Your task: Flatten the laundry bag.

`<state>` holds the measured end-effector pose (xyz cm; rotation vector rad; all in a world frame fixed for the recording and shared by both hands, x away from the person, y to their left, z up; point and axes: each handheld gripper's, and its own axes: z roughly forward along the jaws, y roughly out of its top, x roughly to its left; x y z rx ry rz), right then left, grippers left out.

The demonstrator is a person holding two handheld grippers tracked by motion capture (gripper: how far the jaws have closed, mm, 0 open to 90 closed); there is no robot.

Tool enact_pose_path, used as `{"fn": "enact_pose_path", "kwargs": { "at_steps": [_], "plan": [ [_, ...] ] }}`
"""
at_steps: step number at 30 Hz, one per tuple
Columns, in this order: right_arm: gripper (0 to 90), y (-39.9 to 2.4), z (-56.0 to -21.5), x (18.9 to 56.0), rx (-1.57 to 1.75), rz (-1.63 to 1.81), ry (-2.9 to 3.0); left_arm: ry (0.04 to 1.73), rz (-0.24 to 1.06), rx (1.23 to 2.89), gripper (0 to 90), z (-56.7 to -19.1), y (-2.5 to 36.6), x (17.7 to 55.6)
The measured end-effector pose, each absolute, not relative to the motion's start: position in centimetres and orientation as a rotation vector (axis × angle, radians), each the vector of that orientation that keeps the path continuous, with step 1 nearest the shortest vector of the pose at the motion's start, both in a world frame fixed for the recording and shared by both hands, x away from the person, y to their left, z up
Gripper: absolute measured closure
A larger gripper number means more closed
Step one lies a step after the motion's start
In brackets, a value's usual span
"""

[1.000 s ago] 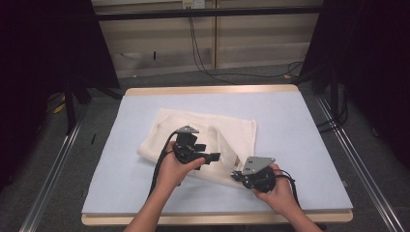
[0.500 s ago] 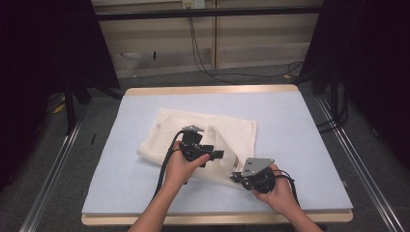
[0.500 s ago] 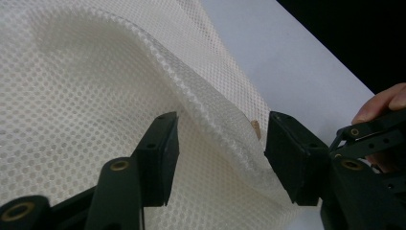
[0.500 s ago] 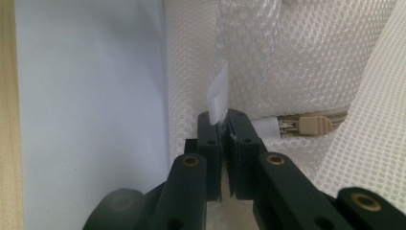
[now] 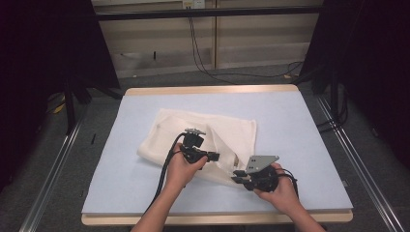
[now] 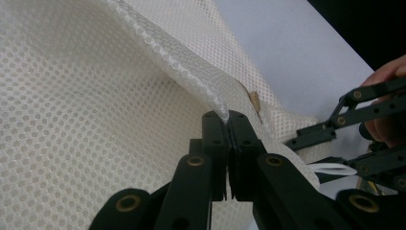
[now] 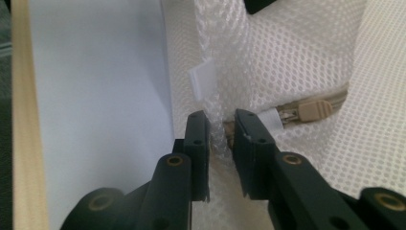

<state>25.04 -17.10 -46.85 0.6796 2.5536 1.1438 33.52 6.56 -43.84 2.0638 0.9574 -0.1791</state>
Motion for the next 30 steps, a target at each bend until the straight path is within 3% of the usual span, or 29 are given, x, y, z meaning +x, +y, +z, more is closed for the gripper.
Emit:
{"fn": "enact_pose_path", "kwargs": {
  "at_steps": [2, 12, 13, 30],
  "plan": [
    [69.9, -17.7, -46.4, 25.0, 0.714, 1.157, 2.563, 0.952, -0.176, 2.070, 87.5, -43.8, 6.7, 33.4],
    [59.9, -20.8, -45.4, 25.6, 0.866, 1.131, 2.520, 0.961, -0.168, 2.077, 87.6, -44.6, 7.7, 32.8],
    [55.6, -21.1, -45.6, 25.8, 0.877, 1.121, 2.510, 0.946, -0.154, 2.084, 87.6, -44.5, 7.7, 32.5],
    [41.4, -23.8, -45.2, 26.4, 0.933, 1.198, 2.576, 0.947, -0.137, 2.065, 87.6, -45.0, 9.4, 31.7]
  ]
}}
